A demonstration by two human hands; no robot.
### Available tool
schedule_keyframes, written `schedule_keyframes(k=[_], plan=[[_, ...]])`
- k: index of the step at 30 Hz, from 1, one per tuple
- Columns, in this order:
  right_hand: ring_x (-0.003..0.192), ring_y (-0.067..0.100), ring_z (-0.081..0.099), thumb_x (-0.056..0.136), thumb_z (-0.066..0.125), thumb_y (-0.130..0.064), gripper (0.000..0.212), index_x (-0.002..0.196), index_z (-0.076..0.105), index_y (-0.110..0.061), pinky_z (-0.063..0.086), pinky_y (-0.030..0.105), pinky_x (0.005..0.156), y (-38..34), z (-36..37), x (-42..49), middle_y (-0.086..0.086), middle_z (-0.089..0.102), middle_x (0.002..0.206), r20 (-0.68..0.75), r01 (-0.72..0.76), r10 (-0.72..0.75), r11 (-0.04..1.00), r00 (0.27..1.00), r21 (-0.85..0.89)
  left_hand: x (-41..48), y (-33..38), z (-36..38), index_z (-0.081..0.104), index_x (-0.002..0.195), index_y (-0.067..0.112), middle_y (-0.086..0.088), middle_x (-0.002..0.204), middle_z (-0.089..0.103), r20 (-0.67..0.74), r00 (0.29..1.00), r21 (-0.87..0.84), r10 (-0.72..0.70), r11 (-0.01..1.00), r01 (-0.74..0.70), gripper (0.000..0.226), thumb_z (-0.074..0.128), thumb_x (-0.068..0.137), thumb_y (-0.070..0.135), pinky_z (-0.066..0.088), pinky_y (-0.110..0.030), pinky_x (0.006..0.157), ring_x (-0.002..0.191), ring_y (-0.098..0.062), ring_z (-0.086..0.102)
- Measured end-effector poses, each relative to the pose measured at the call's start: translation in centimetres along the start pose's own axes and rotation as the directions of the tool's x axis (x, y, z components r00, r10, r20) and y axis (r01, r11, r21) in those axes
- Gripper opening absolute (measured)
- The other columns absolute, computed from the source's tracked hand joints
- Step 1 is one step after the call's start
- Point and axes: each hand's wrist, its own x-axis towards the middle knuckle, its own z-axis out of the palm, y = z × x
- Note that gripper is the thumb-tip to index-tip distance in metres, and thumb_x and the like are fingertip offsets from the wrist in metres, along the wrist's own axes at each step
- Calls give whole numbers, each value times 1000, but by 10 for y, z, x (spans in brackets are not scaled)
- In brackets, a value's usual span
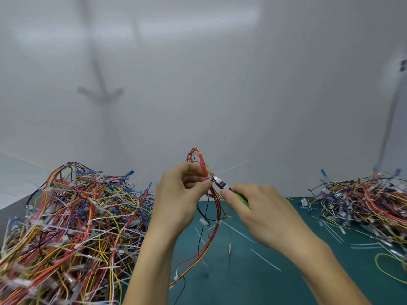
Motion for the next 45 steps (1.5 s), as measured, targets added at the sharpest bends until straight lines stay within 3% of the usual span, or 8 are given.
schedule_keyframes(k=[29, 34, 39, 41, 45], plan=[[60, 23, 45, 96, 34, -62, 58, 75, 54, -12, 30, 33, 51, 4, 2, 1, 6, 53, 64, 34, 1, -4, 997, 999, 72, 1, -1, -2, 69, 91, 11, 2, 78, 71, 14, 1000, 85, 13, 996, -14, 15, 76, 81, 2, 51, -13, 67, 68, 0, 64], [61, 28, 50, 96, 37, -61, 59, 77, 57, -9, 44, 42, 58, 4, 3, 3, 11, 58, 66, 56, -21, 13, 989, 998, 148, 1, -1, -2, 69, 91, 10, 3, 77, 71, 9, 1000, 53, 11, 999, -12, 15, 76, 82, 1, 50, -10, 65, 66, 3, 64], [53, 28, 56, 94, 45, -53, 50, 70, 62, -12, 55, 49, 64, 1, 2, 7, 6, 58, 60, -50, -89, 128, 874, 991, 479, 1, -1, -2, 70, 91, 12, 2, 77, 74, -54, 998, -59, -23, 998, 20, 15, 77, 80, 4, 51, -10, 65, 69, 0, 67], [46, 21, 56, 92, 51, -52, 45, 72, 64, -13, 55, 49, 62, 2, -1, 8, 1, 58, 56, -56, -118, 186, 796, 981, 594, 1, -2, -4, 71, 90, 15, 3, 77, 75, -88, 995, -110, -42, 993, 32, 15, 79, 79, 7, 51, -10, 65, 72, -3, 70], [49, 15, 60, 85, 70, -34, 18, 78, 66, -18, 58, 42, 63, 8, -4, 7, -3, 64, 57, -68, -136, 203, 831, 977, 540, 0, -2, -4, 72, 89, 18, 4, 78, 76, -106, 993, -144, -47, 989, 32, 14, 81, 79, 14, 52, -11, 67, 75, -6, 72]])
